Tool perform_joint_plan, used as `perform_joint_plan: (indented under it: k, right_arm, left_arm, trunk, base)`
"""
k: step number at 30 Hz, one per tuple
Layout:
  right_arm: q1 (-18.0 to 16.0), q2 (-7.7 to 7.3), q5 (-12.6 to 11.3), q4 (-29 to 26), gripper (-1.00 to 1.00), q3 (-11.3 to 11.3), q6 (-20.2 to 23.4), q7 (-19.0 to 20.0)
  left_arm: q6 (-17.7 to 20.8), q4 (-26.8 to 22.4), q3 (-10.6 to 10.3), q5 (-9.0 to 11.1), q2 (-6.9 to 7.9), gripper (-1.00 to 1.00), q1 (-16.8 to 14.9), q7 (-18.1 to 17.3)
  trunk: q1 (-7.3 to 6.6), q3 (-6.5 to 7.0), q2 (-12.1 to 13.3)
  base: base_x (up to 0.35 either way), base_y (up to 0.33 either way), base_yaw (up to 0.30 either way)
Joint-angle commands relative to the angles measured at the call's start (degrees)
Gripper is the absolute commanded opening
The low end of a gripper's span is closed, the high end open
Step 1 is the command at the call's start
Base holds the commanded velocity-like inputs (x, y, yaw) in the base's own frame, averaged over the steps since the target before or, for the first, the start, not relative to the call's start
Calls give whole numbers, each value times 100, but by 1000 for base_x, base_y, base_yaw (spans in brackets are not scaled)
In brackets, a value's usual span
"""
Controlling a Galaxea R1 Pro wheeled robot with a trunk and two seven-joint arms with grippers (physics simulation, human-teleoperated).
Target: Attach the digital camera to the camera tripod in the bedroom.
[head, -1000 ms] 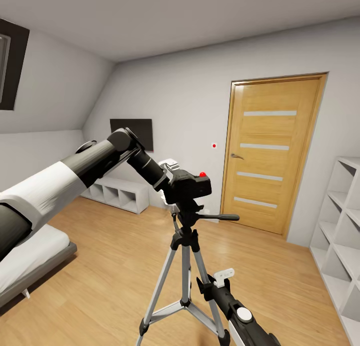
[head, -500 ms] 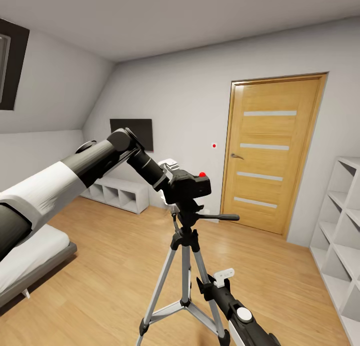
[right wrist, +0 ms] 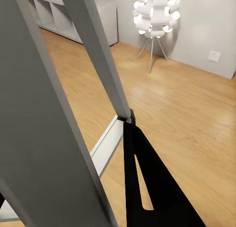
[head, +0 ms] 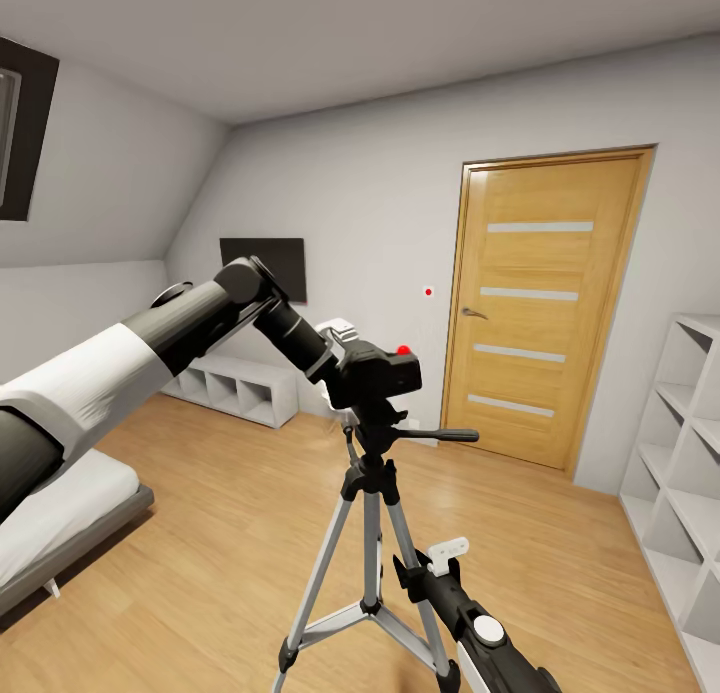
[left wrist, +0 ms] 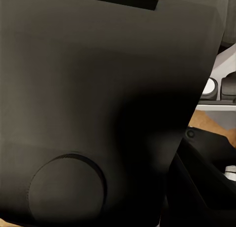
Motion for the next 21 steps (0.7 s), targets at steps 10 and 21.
perform_joint_plan:
  k: [10,21]
  right_arm:
    - [4,2,94,152,-100,12,-16,7]
    - [4,2,94,152,-100,14,-16,7]
  left_arm:
    - [44,650,17,2,-45,-100,-7,-5]
    - [44,778,18,-5,-329,-100,-7,-4]
  trunk:
    - [4,-5,-1]
    - [4,-5,-1]
  base:
    - [0,0,0]
    - [0,0,0]
